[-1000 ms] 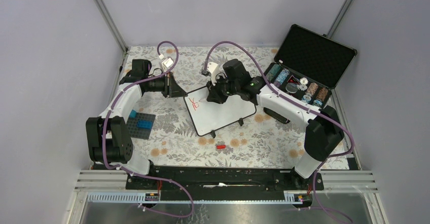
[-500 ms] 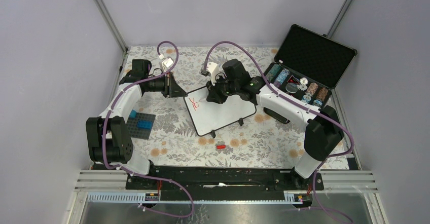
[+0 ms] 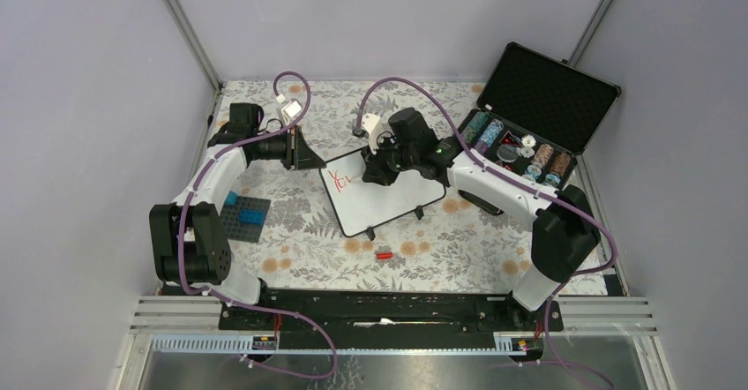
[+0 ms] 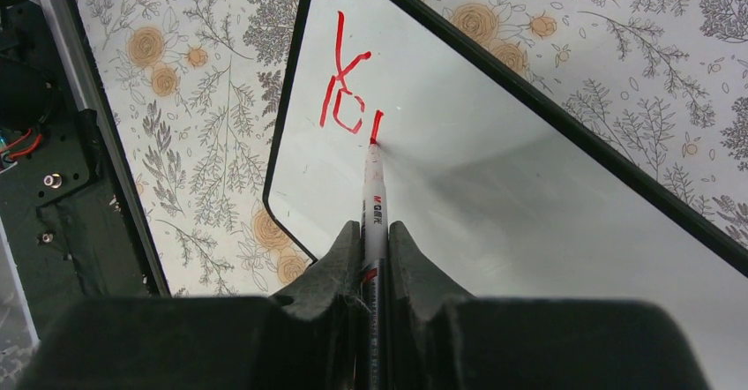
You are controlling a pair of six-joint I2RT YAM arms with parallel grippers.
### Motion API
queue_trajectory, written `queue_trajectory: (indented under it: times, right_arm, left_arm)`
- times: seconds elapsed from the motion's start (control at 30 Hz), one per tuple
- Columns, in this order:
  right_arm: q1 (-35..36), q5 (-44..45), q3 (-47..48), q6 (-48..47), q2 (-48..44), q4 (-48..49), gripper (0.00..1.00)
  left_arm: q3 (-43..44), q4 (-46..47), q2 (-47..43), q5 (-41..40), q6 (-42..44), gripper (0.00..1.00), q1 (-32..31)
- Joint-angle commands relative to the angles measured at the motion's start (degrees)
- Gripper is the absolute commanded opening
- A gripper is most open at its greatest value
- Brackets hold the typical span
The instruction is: Write a sentence on the whiteboard
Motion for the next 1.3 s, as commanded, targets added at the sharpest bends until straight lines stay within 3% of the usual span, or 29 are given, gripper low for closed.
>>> queue_trajectory:
  times: [0.0,0.97,1.27]
  right_arm:
    - [0.2,2.0,-1.1,-1.3,-2.1,0.8,0.0]
    - [-1.2,4.6,5.1,-2.0,-0.6,-0.6,0.0]
    - [-1.1,2.8,2.6,-1.9,-0.6,-0.6,0.0]
  left_arm:
    - [-0.2,0.9,-1.8,-0.5,0.8,0.0,-0.6]
    - [-0.4,0.9,-2.1,-0.6,0.9,0.0,-0.6]
    - [-0.5,0.8,-2.0,-0.7,1.0,0.0,-0.6]
